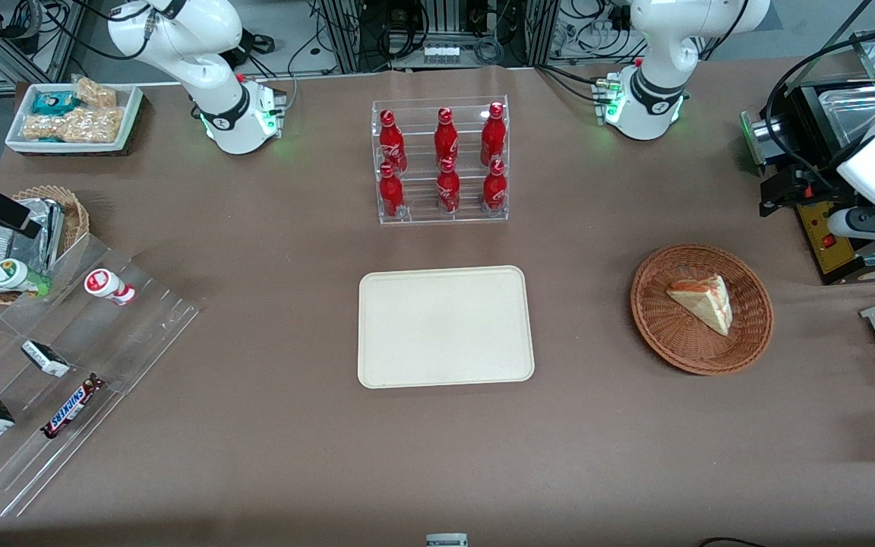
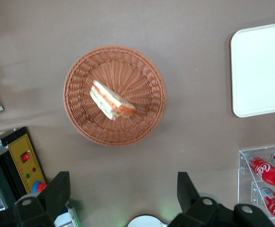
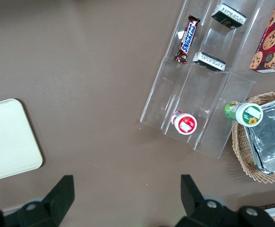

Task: Place sandwich from basket to tray
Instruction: 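Move the left gripper from rest toward the wicker basket, then lower the open left gripper onto the sandwich and close it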

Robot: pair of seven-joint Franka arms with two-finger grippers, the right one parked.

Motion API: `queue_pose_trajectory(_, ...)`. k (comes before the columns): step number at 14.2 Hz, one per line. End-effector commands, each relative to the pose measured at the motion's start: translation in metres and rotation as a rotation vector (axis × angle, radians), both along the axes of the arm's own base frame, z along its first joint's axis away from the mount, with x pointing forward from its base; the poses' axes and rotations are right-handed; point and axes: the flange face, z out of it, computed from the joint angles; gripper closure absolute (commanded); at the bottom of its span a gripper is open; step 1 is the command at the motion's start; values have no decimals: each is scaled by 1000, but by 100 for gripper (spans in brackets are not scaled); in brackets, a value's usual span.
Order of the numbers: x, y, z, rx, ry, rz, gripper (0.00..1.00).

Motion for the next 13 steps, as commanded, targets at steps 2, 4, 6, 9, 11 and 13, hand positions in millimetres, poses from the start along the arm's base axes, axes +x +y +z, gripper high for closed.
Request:
queue_pose_trajectory(2,-4,-2,-16,-6,71,6,0)
queue_pose_trajectory(4,1,0,-40,-2,114,12,0)
queue_pose_trajectory(6,2,4,-71,8,150,24,0)
queue_pose_trajectory(9,-5,10,-135,14,156,34,0)
queue_pose_trajectory(11,-9,18,-172,16,141,50,0)
queue_pose_trajectory(13,-12,34,-201,18,118,101,0)
